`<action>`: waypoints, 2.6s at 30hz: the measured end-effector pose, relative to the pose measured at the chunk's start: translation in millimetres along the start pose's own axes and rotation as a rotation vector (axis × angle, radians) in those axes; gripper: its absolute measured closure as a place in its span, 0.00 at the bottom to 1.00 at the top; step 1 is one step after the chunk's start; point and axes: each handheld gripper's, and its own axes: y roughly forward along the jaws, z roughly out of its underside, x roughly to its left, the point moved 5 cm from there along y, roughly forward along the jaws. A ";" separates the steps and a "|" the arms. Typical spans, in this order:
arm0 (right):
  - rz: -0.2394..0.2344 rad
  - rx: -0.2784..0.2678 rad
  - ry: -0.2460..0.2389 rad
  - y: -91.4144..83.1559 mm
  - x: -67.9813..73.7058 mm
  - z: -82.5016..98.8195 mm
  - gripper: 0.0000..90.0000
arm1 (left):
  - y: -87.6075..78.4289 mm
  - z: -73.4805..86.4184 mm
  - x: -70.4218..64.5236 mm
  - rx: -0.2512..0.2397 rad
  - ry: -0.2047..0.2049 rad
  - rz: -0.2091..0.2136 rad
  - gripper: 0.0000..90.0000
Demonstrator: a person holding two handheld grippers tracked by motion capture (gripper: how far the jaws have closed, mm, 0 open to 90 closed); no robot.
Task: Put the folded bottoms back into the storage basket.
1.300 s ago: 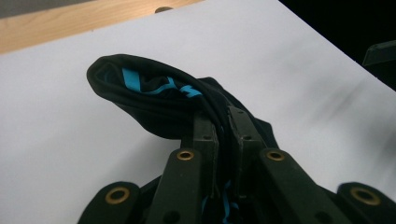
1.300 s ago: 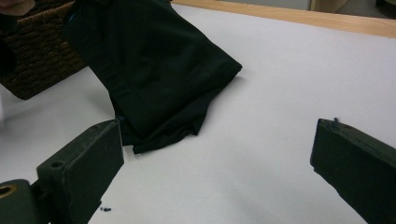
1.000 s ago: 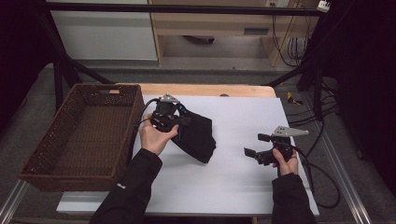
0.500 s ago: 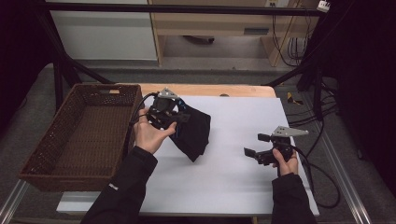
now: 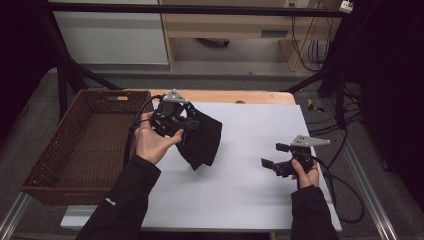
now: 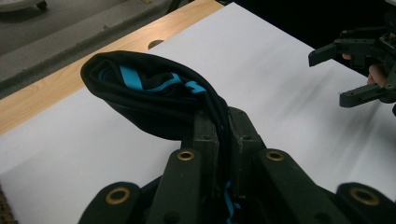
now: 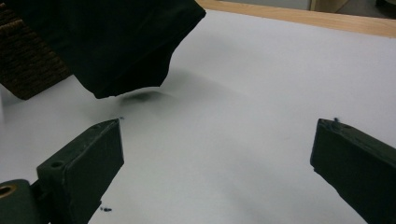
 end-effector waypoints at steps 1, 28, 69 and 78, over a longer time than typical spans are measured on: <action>-0.001 0.002 0.001 0.0 0.1 0.1 0.03 | -2.4 -0.9 -0.3 0.000 0.001 0.004 0.93; 0.000 0.006 -0.001 1.2 0.3 0.7 0.03 | -61.6 -11.6 12.4 -0.006 0.033 -0.029 0.93; 0.003 0.013 -0.001 2.6 0.4 1.6 0.03 | -144.7 -15.8 63.1 -0.069 -0.035 -0.153 0.93; 0.003 0.015 -0.003 2.8 0.3 1.8 0.03 | -168.8 -11.6 79.1 -0.098 -0.066 -0.194 0.93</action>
